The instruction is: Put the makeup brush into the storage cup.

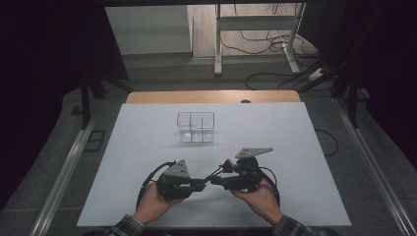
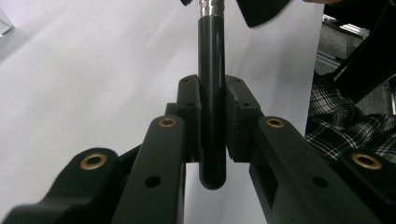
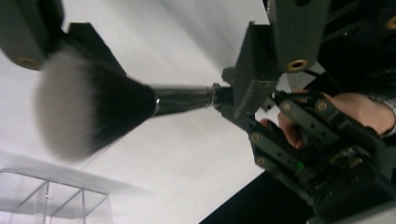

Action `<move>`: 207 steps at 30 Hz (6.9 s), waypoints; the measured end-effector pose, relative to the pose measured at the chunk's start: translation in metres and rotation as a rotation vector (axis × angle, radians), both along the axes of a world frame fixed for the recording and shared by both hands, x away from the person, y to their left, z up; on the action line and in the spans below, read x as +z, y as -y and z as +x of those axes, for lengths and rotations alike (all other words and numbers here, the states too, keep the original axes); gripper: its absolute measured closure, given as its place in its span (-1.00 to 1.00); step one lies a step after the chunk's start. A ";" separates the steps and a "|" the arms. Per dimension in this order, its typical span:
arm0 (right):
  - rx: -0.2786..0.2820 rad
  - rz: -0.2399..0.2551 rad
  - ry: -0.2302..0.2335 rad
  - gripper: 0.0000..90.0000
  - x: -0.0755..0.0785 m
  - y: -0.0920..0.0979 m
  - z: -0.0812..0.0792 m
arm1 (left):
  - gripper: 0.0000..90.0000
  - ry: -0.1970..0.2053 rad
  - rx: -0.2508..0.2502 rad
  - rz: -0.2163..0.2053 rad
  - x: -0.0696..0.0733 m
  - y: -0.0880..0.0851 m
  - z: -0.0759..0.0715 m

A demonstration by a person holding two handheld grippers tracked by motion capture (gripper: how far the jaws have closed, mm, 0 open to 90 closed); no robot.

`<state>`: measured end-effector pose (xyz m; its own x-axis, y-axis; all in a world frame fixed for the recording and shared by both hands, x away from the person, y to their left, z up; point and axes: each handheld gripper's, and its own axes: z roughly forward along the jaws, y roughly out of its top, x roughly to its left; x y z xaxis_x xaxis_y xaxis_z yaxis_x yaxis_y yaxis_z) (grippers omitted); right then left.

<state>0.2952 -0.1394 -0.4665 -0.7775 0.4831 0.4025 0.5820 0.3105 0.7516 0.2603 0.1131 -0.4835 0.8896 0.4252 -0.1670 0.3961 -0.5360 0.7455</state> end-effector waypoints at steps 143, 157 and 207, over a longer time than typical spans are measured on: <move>0.092 -0.304 0.234 -1.00 -0.013 -0.007 -0.011 | 0.75 0.013 0.079 -0.002 0.003 -0.027 0.010; 0.079 -0.342 0.251 -1.00 -0.013 0.002 -0.011 | 0.75 0.019 0.108 -0.031 0.005 -0.035 0.011; -0.054 -0.390 0.272 -1.00 -0.008 0.063 -0.021 | 0.74 0.048 0.156 -0.107 0.028 -0.042 0.045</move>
